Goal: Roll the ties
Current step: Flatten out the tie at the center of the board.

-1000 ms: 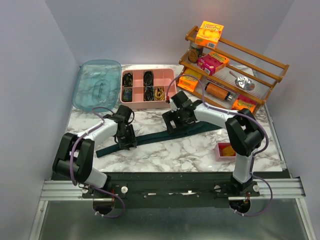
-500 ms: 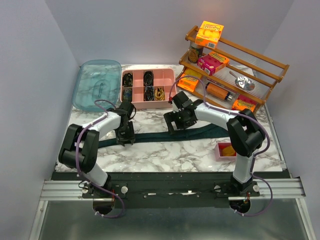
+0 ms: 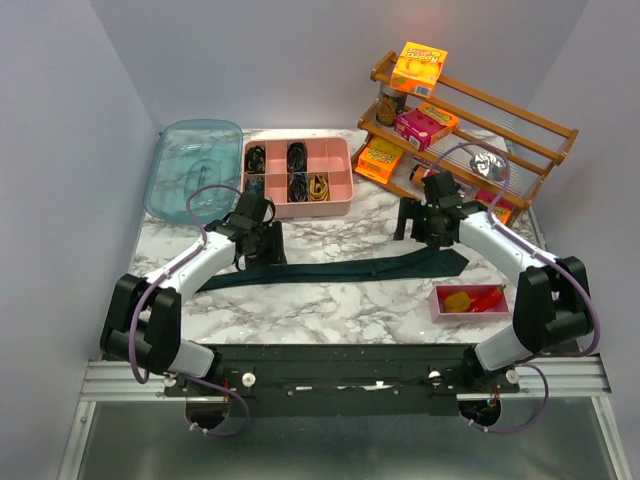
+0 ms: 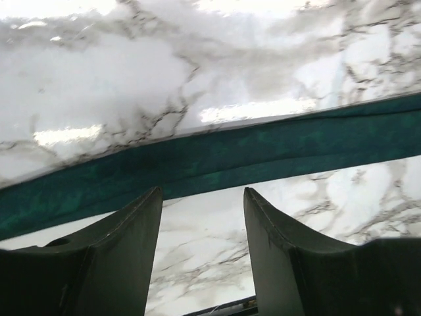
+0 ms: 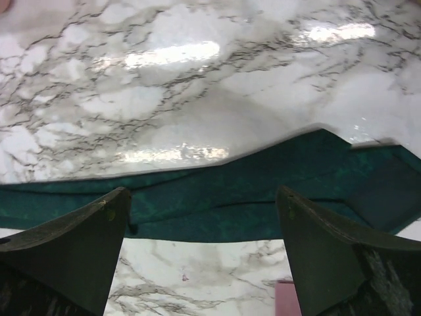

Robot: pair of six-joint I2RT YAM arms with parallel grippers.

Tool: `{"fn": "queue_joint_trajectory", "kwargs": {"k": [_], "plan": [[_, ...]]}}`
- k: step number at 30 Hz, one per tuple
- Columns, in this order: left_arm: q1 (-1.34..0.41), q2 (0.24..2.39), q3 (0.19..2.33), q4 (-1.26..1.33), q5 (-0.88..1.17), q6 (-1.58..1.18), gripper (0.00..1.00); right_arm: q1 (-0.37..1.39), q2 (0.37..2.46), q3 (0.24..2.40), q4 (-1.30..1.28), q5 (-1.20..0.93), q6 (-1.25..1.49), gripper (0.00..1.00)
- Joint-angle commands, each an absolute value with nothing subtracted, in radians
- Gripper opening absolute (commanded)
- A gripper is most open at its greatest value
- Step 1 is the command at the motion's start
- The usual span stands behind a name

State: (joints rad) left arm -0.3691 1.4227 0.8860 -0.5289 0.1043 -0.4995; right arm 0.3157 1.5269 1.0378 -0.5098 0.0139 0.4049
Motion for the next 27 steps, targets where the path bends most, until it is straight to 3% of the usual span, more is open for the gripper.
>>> {"fn": "queue_joint_trajectory", "kwargs": {"k": [1,12,15,17,22,25,27], "plan": [[-0.397,1.462,0.922,-0.437,0.202,-0.503,0.63,0.258,1.499,1.005,-0.526,0.090,0.446,0.98],[-0.442,1.540,0.976,-0.430,0.225,-0.483,0.63,0.055,1.540,0.957,-0.499,0.029,0.468,0.93],[-0.445,1.548,0.980,-0.433,0.225,-0.480,0.63,0.048,1.571,0.957,-0.465,-0.037,0.474,0.86],[-0.446,1.552,0.985,-0.434,0.224,-0.482,0.63,0.049,1.580,0.954,-0.442,-0.069,0.479,0.75],[-0.451,1.557,0.988,-0.436,0.221,-0.485,0.63,0.048,1.615,0.950,-0.422,-0.081,0.476,0.74],[-0.453,1.568,0.991,-0.443,0.221,-0.483,0.63,0.048,1.638,0.956,-0.416,-0.090,0.476,0.60],[-0.453,1.571,0.992,-0.443,0.219,-0.483,0.63,0.048,1.651,0.959,-0.416,-0.092,0.476,0.60]]}}
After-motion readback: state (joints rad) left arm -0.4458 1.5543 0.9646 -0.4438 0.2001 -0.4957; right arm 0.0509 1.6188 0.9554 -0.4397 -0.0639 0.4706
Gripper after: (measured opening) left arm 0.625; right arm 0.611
